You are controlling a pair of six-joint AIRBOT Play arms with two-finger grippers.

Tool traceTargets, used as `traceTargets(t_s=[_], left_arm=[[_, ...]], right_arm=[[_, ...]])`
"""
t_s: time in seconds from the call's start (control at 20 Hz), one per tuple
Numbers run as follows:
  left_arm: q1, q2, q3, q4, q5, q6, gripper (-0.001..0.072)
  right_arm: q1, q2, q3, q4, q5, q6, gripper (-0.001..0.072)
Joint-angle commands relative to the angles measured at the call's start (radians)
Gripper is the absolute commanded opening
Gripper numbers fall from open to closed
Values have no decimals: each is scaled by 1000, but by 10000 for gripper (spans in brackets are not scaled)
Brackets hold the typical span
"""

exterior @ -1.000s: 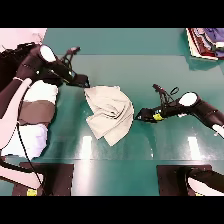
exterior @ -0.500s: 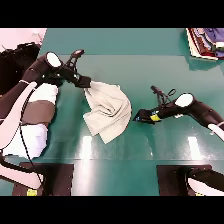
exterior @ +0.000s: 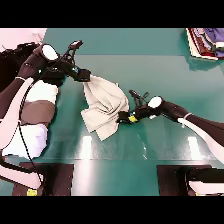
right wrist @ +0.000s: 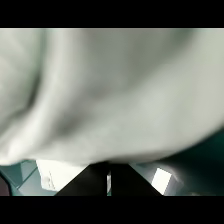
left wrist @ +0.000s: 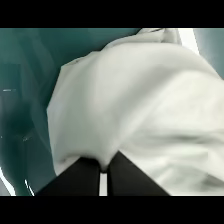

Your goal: Fold the shirts.

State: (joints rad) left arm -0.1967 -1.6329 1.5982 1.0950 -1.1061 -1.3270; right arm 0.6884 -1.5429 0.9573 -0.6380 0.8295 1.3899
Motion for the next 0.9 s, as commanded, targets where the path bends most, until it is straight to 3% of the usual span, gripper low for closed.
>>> traceTargets(t_s=[0.0, 0.2, 0.3, 0.55, 0.85], left_arm=[[2, 91, 7, 69, 35, -24, 26], [2, 371, 7, 146, 109, -32, 27], [2, 520, 7, 144, 109, -32, 27], [2, 797, 7, 56, 88, -31, 27], [2, 854, -4, -116, -40, -27, 26]], right_arm=[[16, -11, 110, -95, 13, 8, 15], [-121, 181, 241, -428, 150, 172, 14], [-200, 290, 325, -515, 208, 181, 14], [-340, 514, 539, -544, 256, 179, 14], [-400, 601, 713, -544, 352, 172, 14]])
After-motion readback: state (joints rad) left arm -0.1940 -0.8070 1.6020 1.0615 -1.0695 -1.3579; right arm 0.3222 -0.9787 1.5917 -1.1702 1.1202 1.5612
